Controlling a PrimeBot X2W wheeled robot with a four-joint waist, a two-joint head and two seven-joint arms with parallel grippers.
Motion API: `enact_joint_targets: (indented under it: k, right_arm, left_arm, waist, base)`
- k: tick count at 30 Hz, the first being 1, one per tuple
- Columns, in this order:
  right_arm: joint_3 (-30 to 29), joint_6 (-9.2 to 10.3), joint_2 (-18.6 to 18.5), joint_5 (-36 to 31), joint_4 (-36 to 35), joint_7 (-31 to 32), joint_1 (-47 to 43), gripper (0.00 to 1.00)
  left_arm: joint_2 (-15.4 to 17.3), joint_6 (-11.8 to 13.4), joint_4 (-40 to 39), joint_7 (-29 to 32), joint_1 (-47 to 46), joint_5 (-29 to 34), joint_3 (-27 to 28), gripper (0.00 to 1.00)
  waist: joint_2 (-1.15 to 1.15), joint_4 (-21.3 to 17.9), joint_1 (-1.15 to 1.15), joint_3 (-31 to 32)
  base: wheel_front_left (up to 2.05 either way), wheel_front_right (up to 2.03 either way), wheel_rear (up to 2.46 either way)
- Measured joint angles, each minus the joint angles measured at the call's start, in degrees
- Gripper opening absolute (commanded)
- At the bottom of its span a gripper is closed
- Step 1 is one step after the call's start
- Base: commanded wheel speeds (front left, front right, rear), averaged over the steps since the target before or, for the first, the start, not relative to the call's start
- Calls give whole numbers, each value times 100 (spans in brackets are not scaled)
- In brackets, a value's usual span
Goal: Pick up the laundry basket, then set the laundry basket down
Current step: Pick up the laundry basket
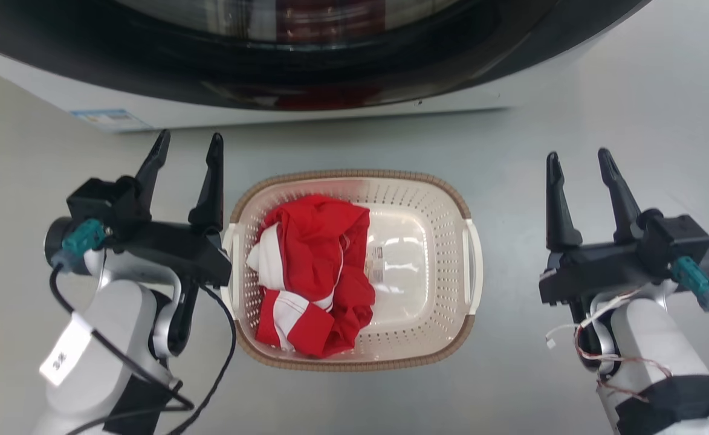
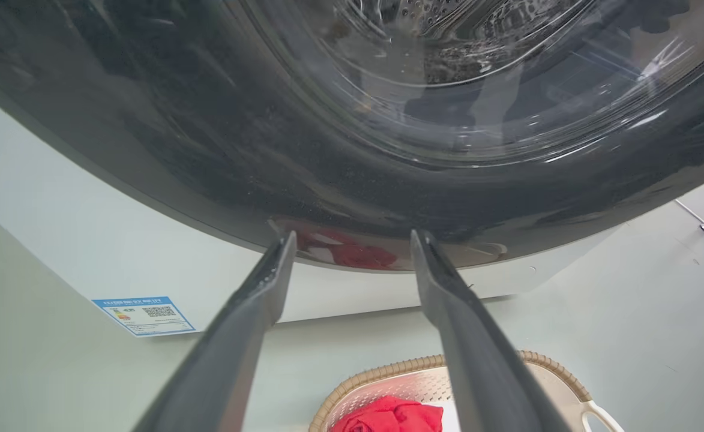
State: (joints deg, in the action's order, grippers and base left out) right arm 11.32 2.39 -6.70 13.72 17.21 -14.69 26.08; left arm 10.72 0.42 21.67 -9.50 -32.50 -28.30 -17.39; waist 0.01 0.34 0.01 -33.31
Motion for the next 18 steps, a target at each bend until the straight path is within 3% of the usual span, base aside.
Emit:
enact_joint_targets:
  k: [8,18]
  right_arm:
    - [92,-129,3,-54,590,0,555,100]
    - [424,-247,137,-167,1280,-1,871,100]
  left_arm:
    - [-261,-235,814,214,-684,-40,-170,100]
    - [-378,-358,1689,292,-896,-91,-197,100]
  waist:
    - [0,44,0,-610]
    - [0,101,-1,-972]
  base:
    - [0,0,0]
    - [0,0,0]
